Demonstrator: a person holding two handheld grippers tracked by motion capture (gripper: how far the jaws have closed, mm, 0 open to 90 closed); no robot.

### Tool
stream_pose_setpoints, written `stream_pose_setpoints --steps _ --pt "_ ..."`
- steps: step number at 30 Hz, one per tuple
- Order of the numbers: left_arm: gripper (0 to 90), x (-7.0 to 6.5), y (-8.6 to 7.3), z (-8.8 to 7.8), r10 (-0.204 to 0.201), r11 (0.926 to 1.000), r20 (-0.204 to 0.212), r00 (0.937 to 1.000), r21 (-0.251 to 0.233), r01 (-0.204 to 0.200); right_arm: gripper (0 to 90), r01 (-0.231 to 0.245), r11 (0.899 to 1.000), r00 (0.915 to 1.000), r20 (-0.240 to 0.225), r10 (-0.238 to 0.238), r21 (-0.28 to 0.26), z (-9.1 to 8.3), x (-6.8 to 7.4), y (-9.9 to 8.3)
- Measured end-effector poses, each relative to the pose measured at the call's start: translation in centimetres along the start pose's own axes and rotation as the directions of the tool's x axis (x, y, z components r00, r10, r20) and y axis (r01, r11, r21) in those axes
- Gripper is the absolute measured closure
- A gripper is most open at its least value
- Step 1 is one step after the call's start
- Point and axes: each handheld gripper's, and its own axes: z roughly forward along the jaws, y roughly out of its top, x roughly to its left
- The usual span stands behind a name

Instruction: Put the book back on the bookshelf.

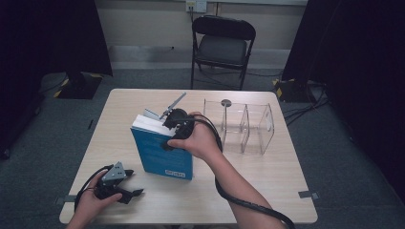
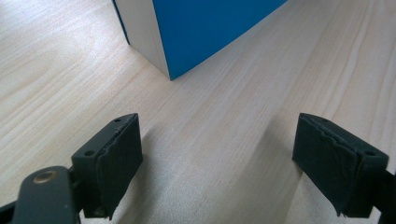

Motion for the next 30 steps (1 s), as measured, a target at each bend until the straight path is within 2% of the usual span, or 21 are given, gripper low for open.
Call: stream_pose_setpoints --steps 7,18,20,26,30 --pt "15.1 0.01 0.0 0.01 0.0 1.0 0.001 1.0 0.0 0.0 44.9 0.051 0.999 0.9987 0.006 -0.051 0.019 0.07 0.16 0.05" --pt "15.1 0.03 0.02 -0.01 0.003 1.0 -0.001 1.0 0.001 -0.003 44.8 0.058 0.998 0.9983 -0.004 -0.058 0.018 0.03 0.2 0.03" --pt "15.1 0.02 0.01 0.01 0.0 1.0 0.001 1.0 0.0 0.0 42.7 0.081 0.996 0.9967 -0.006 -0.081 0.032 0.0 0.22 0.08" --pt "15.1 0.04 0.01 -0.01 0.003 1.0 0.003 1.0 0.001 -0.003 40.7 0.111 0.989 0.9938 -0.009 -0.111 0.098 -0.28 0.43 0.05" --pt "15.2 0.05 0.0 -0.01 0.004 1.0 0.003 1.0 0.001 -0.004 44.5 0.101 0.991 0.9949 -0.014 -0.1 0.086 -0.35 0.33 -0.16"
